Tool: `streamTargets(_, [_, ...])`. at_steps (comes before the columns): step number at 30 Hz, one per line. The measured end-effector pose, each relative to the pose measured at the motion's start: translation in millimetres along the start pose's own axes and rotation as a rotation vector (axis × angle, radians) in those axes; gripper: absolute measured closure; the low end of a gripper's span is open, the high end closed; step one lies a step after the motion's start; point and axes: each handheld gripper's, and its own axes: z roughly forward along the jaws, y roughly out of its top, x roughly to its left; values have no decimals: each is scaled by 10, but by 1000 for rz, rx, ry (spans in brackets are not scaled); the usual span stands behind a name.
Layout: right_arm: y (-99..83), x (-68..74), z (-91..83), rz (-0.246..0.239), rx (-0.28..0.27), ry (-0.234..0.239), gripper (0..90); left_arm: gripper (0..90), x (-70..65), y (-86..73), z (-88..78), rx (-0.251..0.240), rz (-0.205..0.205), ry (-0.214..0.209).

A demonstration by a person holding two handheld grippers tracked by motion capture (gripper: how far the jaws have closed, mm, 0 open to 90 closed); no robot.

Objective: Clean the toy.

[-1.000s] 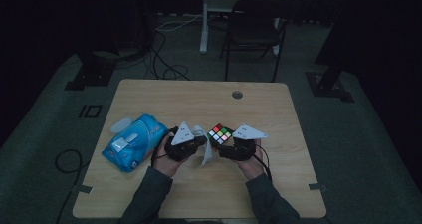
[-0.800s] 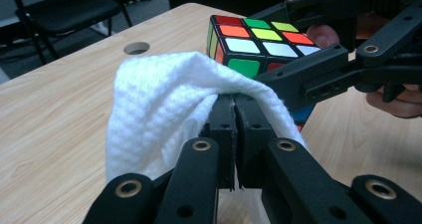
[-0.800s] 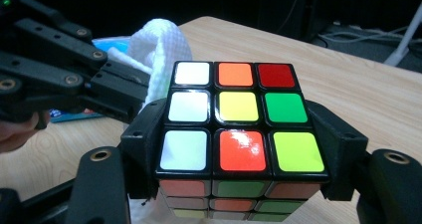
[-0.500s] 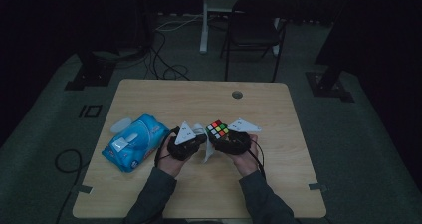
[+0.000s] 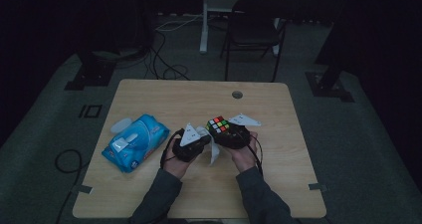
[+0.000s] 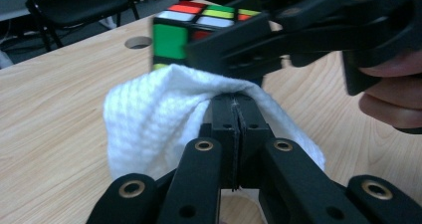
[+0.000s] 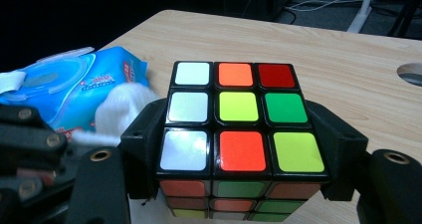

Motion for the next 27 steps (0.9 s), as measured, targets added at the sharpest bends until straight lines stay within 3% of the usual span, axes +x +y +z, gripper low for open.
streamTargets(13, [26, 1, 41, 14, 12, -8, 339, 896, -119, 33, 66, -6, 37, -42])
streamTargets(27, [28, -16, 31, 52, 10, 4, 339, 894, -192, 51, 213, -12, 63, -39])
